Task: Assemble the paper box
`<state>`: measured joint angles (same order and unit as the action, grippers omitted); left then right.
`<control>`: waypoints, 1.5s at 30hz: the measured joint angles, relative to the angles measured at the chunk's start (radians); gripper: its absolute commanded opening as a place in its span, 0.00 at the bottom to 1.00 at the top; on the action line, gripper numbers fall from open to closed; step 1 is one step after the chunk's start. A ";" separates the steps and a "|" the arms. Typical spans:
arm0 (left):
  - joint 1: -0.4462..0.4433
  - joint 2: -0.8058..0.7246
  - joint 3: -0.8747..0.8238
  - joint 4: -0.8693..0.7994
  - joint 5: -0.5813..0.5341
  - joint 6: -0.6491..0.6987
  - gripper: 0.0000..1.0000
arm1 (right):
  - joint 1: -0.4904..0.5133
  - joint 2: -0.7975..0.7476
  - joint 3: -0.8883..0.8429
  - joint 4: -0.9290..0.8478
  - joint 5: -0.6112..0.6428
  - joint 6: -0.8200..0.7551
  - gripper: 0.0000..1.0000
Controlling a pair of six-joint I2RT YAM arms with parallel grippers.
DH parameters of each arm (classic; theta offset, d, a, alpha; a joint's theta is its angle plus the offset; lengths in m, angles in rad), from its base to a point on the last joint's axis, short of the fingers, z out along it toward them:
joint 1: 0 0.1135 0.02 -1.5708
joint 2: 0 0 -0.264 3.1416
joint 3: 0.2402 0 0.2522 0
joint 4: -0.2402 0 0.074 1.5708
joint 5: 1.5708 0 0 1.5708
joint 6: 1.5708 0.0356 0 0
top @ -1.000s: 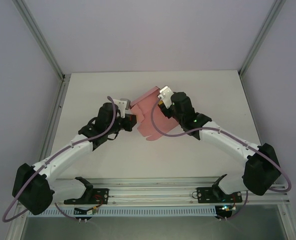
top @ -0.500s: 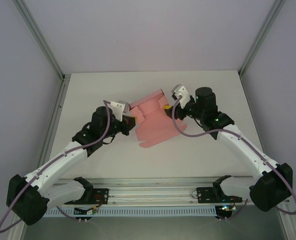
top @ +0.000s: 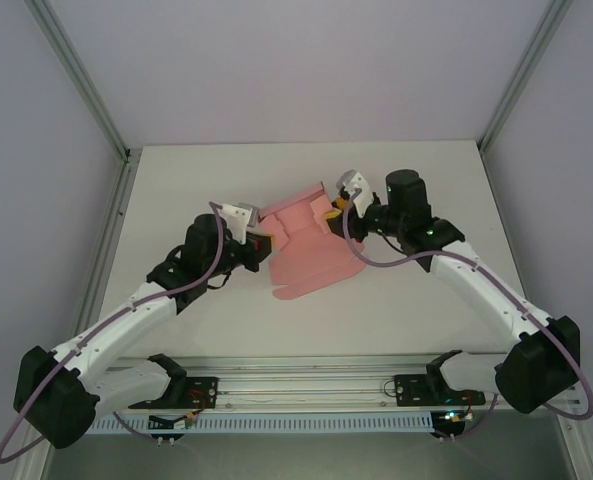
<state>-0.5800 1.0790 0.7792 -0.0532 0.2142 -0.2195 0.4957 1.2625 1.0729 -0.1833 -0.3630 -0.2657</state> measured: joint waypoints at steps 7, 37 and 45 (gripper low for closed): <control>0.003 0.094 0.000 0.006 -0.060 -0.063 0.00 | 0.123 0.034 0.015 0.020 0.269 0.025 0.04; -0.146 0.319 0.353 -0.342 -0.529 -0.604 0.00 | 0.389 0.439 0.180 0.174 1.453 0.116 0.00; -0.152 0.325 0.394 -0.345 -0.558 -0.649 0.00 | 0.388 0.590 0.128 0.894 1.587 -0.455 0.00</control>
<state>-0.7322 1.4040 1.1732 -0.3981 -0.3435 -0.8688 0.8841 1.8523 1.2007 0.7109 1.2243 -0.7208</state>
